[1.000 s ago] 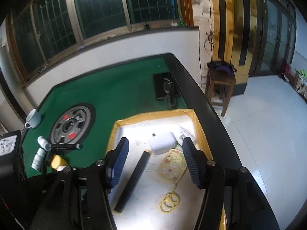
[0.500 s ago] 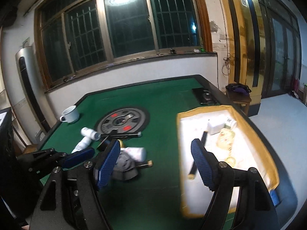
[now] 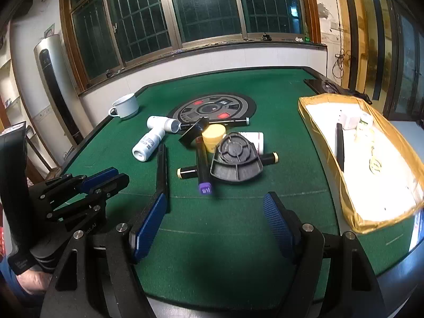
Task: Organize rigid objects
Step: 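Move both open grippers back over the remaining objects, then grasp the white labeled bottle with the left gripper while the right gripper grasps a black marker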
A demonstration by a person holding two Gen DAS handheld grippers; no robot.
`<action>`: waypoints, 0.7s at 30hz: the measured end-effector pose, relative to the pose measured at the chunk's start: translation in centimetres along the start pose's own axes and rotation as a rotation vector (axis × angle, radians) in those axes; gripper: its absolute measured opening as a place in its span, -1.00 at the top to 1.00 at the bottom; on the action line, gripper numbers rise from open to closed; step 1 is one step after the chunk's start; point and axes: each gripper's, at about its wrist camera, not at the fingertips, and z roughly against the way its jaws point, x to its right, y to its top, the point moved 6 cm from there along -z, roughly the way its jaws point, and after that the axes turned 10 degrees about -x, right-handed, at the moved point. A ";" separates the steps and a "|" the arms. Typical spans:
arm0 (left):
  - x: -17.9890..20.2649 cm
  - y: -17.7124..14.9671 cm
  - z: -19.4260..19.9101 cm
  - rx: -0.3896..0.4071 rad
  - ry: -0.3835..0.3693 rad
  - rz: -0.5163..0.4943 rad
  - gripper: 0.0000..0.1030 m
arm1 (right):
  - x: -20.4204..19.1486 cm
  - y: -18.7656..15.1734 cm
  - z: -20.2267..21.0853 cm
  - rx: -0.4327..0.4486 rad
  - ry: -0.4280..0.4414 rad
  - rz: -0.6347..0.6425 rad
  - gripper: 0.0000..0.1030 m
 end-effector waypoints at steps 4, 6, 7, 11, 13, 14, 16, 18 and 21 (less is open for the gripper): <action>-0.7 -0.2 -0.3 -0.002 -0.003 -0.006 0.72 | -0.7 -0.3 -0.6 -0.024 0.007 0.018 -0.39; -1.3 -0.1 -0.8 -0.016 -0.014 0.009 0.72 | -1.0 -0.1 -1.0 -0.047 0.015 0.032 -0.39; -1.6 -0.1 -1.0 -0.024 -0.022 0.018 0.72 | -1.0 0.0 -1.1 -0.050 0.016 0.034 -0.39; -2.5 0.1 -1.7 -0.049 -0.024 0.042 0.72 | -1.1 0.7 -1.8 -0.069 0.020 0.041 -0.39; -2.6 0.3 -1.8 -0.049 -0.027 0.043 0.72 | -1.2 1.0 -2.2 -0.083 0.019 0.042 -0.39; -2.6 0.3 -1.8 -0.047 -0.020 0.043 0.72 | -1.2 1.0 -2.5 -0.094 0.025 0.041 -0.39; -2.7 0.4 -1.8 -0.046 -0.017 0.042 0.72 | -1.5 1.3 -3.1 -0.115 0.065 0.035 -0.39; -2.8 0.4 -1.8 -0.045 -0.016 0.045 0.72 | -1.9 1.4 -3.5 -0.132 0.100 0.045 -0.39; -3.0 0.5 -1.8 -0.043 -0.007 0.047 0.72 | -2.7 2.0 -3.8 -0.138 0.117 0.065 -0.38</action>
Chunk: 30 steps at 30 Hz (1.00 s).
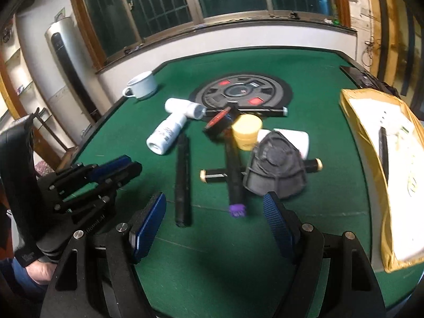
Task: Organize rigid objects
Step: 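Grasp the white labeled bottle with the left gripper while the right gripper grasps a black marker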
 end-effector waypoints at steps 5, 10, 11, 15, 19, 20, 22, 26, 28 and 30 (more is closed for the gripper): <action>-0.8 0.0 -0.1 -0.002 0.011 0.023 0.72 | -1.9 1.6 0.4 0.041 -0.036 0.085 -0.37; -2.2 -0.2 -0.2 -0.007 0.032 0.047 0.72 | -3.3 2.9 -2.5 -0.037 0.034 0.115 -0.34; -2.7 -0.3 -0.3 -0.011 0.037 0.054 0.72 | -3.3 2.9 -3.3 -0.064 0.043 0.108 -0.20; -4.4 -0.5 -0.5 -0.023 0.035 0.084 0.72 | -3.2 3.1 -6.1 -0.149 0.107 0.075 -0.06; -5.6 -0.5 -0.8 -0.032 0.025 0.116 0.72 | -3.7 3.9 -7.4 -0.169 0.056 0.104 -0.06; -5.8 -0.5 -0.9 -0.033 0.021 0.120 0.72 | -3.7 4.1 -7.7 -0.175 0.033 0.112 -0.06; -6.0 -0.5 -1.0 -0.037 0.020 0.120 0.72 | -3.9 4.5 -8.6 -0.195 0.024 0.123 0.03; -6.4 -0.4 -1.2 -0.045 0.006 0.124 0.72 | -4.5 4.6 -10.1 -0.211 -0.060 0.198 0.50; -6.6 -0.2 -1.4 -0.056 -0.012 0.132 0.72 | -4.9 4.4 -10.0 -0.210 -0.077 0.232 0.72; -6.7 0.1 -1.5 -0.068 -0.037 0.128 0.72 | -5.1 4.1 -9.8 -0.214 -0.057 0.241 0.74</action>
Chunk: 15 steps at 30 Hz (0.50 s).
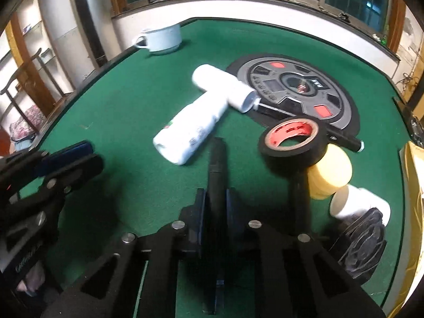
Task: Organize rigid objects
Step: 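Grasp the white labeled bottle with the left gripper while the right gripper grasps a black marker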
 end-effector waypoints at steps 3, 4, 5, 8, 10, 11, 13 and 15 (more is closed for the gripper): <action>0.5 0.5 -0.2 -0.026 -0.045 -0.019 0.72 | -0.3 -1.2 0.6 0.005 0.092 -0.027 0.75; 0.7 0.6 -0.4 -0.041 -0.066 -0.020 0.72 | -0.3 -1.9 1.1 0.019 0.131 -0.046 0.75; 0.8 0.8 -0.7 -0.056 -0.088 -0.014 0.72 | -0.3 -2.3 1.5 0.031 0.139 -0.056 0.74; 1.3 1.7 -1.6 -0.079 -0.097 -0.010 0.72 | 0.3 -3.6 2.9 0.081 0.193 -0.116 0.74; 1.8 2.5 -2.3 -0.093 -0.091 -0.012 0.72 | 0.7 -4.4 3.6 0.116 0.197 -0.143 0.74; 2.2 2.9 -2.6 -0.102 -0.096 -0.020 0.72 | 0.9 -4.6 3.8 0.130 0.194 -0.151 0.74; 2.7 3.6 -3.3 -0.117 -0.099 -0.017 0.72 | 1.4 -5.3 4.1 0.153 0.184 -0.163 0.74; 3.2 4.3 -3.9 -0.125 -0.117 -0.015 0.72 | 1.8 -5.7 4.1 0.162 0.188 -0.184 0.74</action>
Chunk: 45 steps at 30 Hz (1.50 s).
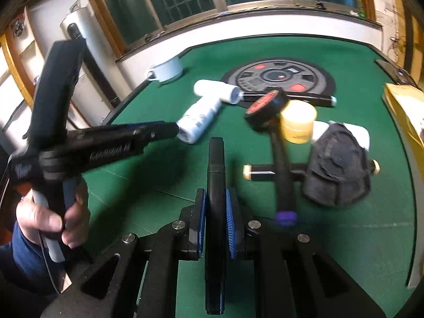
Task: Organize rigid objects
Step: 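Grasp the white labeled bottle with the left gripper while the right gripper grasps a black marker, then lift and carry the bottle and marker toward the tray with both grippers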
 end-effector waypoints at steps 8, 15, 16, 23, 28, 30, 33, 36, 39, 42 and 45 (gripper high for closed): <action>1.1 1.7 -0.5 0.000 0.033 -0.001 0.61 | 1.0 0.3 0.8 0.042 0.066 -0.053 0.74; 1.0 3.2 -1.3 -0.031 0.016 0.042 0.54 | 1.3 0.2 1.0 0.055 0.085 -0.065 0.74; 0.8 3.5 -1.8 -0.048 0.033 0.051 0.47 | 1.2 0.2 1.0 0.059 0.082 -0.062 0.74; 0.2 4.6 -4.1 -0.103 0.065 0.104 0.28 | 1.1 -0.4 1.6 0.071 0.081 -0.061 0.74; 0.1 4.5 -5.4 -0.100 0.070 0.088 0.27 | 1.1 -0.5 1.9 0.078 0.081 -0.063 0.74; 0.1 4.4 -5.3 -0.080 0.067 0.075 0.28 | 1.1 -0.5 1.7 0.074 0.087 -0.064 0.74; 0.3 3.5 -4.7 -0.050 0.015 0.066 0.30 | 1.2 -0.5 1.6 0.073 0.087 -0.066 0.74; 0.9 2.2 -3.4 -0.011 -0.020 0.049 0.32 | 1.3 -0.4 1.7 0.076 0.085 -0.070 0.74; 2.1 1.4 -1.2 0.073 -0.030 0.007 0.37 | 1.4 -0.4 1.7 0.078 0.088 -0.075 0.74; 2.9 1.0 1.1 0.170 -0.014 -0.027 0.38 | 1.6 -0.3 1.8 0.079 0.086 -0.083 0.74; 3.5 0.7 2.8 0.245 -0.015 -0.044 0.38 | 1.8 -0.4 2.2 0.090 0.080 -0.094 0.74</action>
